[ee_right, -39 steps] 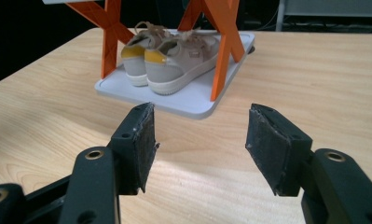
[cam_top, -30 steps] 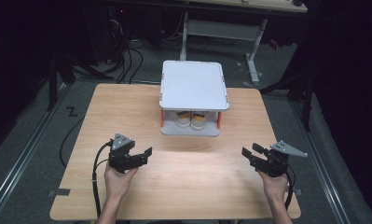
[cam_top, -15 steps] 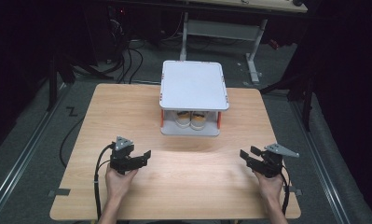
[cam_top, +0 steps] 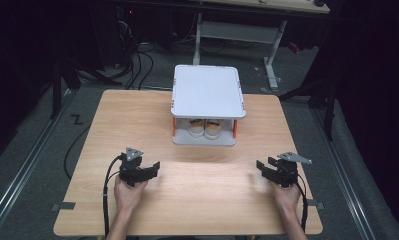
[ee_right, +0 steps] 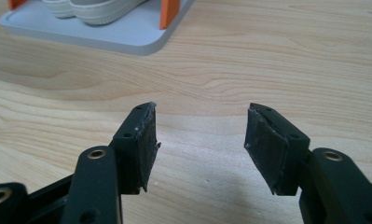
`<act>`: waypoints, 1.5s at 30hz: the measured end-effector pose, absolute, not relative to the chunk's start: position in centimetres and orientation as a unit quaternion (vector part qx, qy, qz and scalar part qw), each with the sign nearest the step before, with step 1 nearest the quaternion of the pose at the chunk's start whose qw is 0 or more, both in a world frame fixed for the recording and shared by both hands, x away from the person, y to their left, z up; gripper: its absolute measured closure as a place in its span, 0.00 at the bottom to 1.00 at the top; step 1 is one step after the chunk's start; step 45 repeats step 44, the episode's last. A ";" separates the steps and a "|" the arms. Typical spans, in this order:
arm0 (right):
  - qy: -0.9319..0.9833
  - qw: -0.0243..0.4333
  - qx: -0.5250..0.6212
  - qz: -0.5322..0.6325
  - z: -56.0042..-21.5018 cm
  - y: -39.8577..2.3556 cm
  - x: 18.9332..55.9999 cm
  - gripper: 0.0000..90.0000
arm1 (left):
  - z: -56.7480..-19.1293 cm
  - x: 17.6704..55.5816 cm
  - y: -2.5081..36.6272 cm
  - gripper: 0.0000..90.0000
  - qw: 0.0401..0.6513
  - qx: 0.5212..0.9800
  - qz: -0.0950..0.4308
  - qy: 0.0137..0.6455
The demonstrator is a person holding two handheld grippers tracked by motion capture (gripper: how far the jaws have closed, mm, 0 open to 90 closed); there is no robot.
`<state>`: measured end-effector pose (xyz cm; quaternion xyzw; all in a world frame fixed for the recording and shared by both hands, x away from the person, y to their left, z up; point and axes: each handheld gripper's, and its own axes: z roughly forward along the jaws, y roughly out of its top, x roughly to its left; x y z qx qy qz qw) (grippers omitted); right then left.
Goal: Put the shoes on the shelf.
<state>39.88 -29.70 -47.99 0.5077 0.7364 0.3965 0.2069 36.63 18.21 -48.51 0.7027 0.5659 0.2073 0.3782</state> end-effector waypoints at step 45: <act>0.760 0.233 0.511 0.327 -50.1 -29.1 41.3 0.46 | -50.6 38.1 17.6 0.27 0.315 0.717 0.251 0.569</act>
